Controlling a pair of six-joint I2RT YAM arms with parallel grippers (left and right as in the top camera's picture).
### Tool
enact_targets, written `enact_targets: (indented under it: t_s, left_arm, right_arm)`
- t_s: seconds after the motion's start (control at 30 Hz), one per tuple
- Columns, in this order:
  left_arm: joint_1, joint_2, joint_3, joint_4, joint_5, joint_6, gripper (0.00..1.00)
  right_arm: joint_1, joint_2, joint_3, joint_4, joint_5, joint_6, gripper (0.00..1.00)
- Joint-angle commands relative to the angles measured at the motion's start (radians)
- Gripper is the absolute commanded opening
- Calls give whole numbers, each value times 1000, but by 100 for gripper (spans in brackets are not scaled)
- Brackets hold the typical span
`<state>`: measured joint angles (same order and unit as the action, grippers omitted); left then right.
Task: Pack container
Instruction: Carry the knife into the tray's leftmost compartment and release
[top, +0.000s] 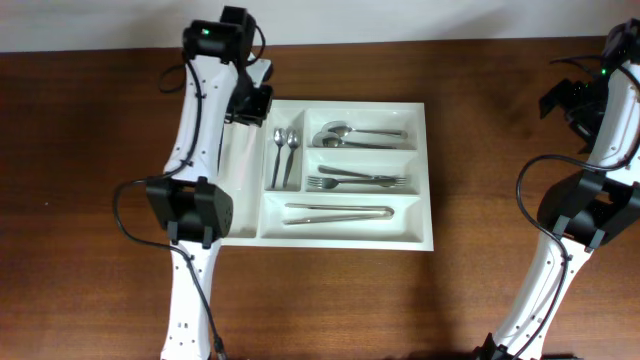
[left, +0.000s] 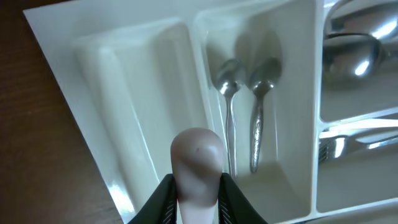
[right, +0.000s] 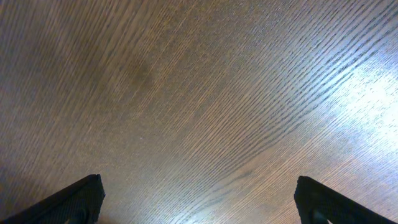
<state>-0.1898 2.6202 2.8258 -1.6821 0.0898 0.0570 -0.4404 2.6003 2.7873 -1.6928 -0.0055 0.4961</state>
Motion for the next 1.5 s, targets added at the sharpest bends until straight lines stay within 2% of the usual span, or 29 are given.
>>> enact_targets:
  t_s: [0.0, 0.3, 0.5, 0.63, 0.7, 0.8, 0.83, 0.87, 1.2, 1.47]
  left_arm:
    - [22, 6, 16, -6, -47, -9, 2]
    - [77, 19, -11, -6, -43, -72, 2]
    - [75, 22, -32, -6, -42, -72, 4]
    - [75, 22, -32, -6, -42, -72, 9]
    - [75, 22, -32, -6, -42, -72, 15]
    - [75, 22, -32, -6, -41, -72, 32]
    - [75, 22, -32, -6, -41, -72, 74]
    - [75, 22, -32, -6, -37, -72, 99]
    - [76, 14, -4, -6, -23, -72, 99]
    - [84, -170, -2, -6, -34, -72, 99]
  right_arm:
    - [2, -28, 18, -2, -2, -2, 99]
    - [2, -28, 18, -2, -2, -2, 99]
    - [2, -28, 18, -2, -2, -2, 99]
    - [2, -28, 18, -2, -2, -2, 99]
    - [2, -28, 18, -2, -2, -2, 99]
    - [2, -28, 18, -2, -2, -2, 99]
    - [2, -28, 18, -2, -2, -3, 99]
    - [2, -28, 18, -2, -2, -2, 99]
    - [2, -28, 18, -2, -2, -2, 99]
    - [2, -28, 18, -2, -2, -2, 99]
